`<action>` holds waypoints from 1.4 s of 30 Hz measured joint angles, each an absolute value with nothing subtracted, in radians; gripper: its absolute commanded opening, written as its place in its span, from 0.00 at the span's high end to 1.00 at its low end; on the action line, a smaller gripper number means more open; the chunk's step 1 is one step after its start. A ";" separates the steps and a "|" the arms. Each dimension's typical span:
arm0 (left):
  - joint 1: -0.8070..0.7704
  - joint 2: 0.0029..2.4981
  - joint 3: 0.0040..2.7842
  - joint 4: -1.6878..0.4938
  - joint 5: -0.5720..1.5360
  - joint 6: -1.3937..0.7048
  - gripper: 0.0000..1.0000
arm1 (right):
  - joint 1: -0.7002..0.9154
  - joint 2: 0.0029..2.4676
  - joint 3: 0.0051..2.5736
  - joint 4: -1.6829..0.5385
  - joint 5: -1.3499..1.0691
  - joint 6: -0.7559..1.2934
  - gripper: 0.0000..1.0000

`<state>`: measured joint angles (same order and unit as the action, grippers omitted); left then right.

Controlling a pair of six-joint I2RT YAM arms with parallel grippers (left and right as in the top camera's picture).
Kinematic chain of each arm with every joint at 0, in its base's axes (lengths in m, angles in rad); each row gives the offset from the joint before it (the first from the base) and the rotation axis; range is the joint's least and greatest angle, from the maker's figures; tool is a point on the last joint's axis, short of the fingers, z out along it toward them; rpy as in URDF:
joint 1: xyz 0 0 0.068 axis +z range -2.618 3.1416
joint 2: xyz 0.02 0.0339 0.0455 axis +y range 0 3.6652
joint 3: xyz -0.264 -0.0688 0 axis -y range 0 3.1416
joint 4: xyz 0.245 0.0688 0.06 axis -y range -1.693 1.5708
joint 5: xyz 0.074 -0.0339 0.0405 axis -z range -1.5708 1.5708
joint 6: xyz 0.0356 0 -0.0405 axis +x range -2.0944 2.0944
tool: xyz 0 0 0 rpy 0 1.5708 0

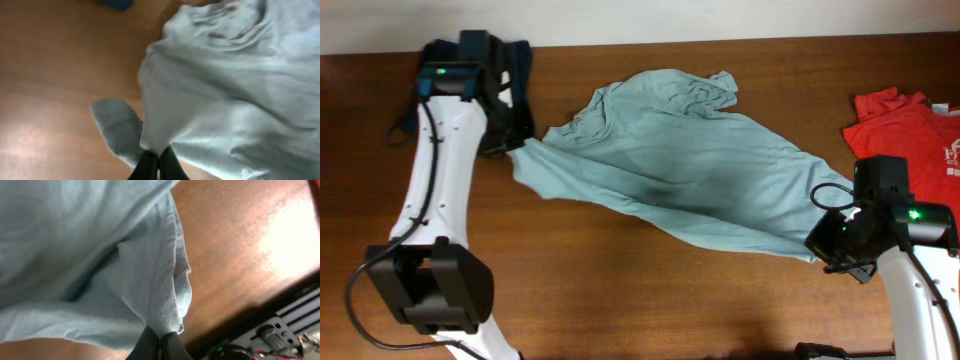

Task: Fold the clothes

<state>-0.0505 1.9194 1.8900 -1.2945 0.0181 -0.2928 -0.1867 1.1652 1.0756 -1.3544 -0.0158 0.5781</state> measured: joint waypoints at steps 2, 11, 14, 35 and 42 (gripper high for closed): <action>-0.072 1.919 1.890 -1.264 0.009 -0.293 0.99 | -0.207 1.165 1.076 -1.370 -0.009 0.578 0.96; -0.092 1.919 1.908 -1.210 -0.010 -0.293 0.99 | -0.351 1.160 1.129 -1.520 0.000 0.523 0.96; -0.092 1.919 1.926 -1.219 -0.021 -0.293 0.99 | -0.353 1.145 1.193 -1.568 -0.001 0.514 0.96; -0.092 1.919 1.943 -1.271 -0.035 -0.293 0.99 | -0.353 1.023 1.298 -1.670 -0.001 0.500 0.96; -0.092 1.919 1.943 -1.211 -0.035 -0.292 0.99 | -0.353 1.057 1.247 -1.600 -0.001 0.499 0.96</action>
